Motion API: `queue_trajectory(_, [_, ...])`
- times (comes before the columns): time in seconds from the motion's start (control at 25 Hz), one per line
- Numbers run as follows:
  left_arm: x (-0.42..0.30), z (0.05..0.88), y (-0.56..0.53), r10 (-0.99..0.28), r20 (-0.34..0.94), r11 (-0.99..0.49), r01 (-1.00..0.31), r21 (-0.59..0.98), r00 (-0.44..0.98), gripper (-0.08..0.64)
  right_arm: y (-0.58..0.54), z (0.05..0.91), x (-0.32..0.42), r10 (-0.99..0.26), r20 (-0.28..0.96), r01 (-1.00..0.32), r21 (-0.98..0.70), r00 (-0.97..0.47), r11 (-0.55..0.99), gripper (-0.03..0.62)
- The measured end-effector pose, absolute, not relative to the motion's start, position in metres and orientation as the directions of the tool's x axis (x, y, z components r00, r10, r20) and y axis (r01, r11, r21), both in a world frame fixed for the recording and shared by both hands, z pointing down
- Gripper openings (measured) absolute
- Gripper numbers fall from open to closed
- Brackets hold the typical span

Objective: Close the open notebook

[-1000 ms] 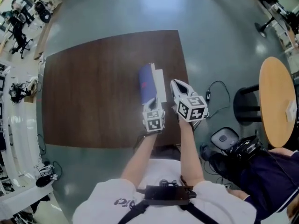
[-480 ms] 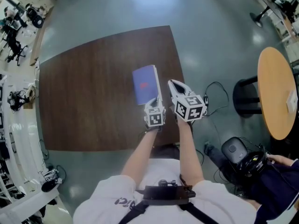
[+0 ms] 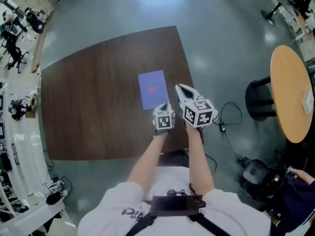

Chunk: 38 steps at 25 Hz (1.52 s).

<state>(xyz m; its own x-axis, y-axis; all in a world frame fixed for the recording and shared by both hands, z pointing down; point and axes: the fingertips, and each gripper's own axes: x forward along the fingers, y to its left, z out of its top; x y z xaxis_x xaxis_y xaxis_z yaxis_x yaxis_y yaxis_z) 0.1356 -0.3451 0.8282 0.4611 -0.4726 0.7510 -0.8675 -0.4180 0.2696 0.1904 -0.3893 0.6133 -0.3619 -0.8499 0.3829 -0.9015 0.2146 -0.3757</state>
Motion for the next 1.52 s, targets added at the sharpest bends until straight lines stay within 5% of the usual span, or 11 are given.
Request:
queue_trajectory(0.44, [0.124, 0.766, -0.349, -0.569, 0.645, -0.429, -0.853, 0.297, 0.51, 0.034, -0.386, 0.572, 0.18, -0.875, 0.294, -0.895, -0.351, -0.384, 0.275, 0.005])
queue_trajectory(1.12, [0.014, 0.46, -0.396, -0.875, 0.071, -0.464, -0.872, 0.158, 0.478, 0.032, -0.374, 0.443, 0.096, -0.867, 0.079, -0.863, -0.172, -0.493, 0.475, 0.003])
queue_trajectory(1.52, [-0.007, 0.423, -0.381, -0.887, 0.008, -0.458, -0.882, 0.109, 0.462, 0.006, -0.362, 0.419, 0.07, -0.856, 0.071, -0.859, -0.078, -0.511, 0.506, 0.003])
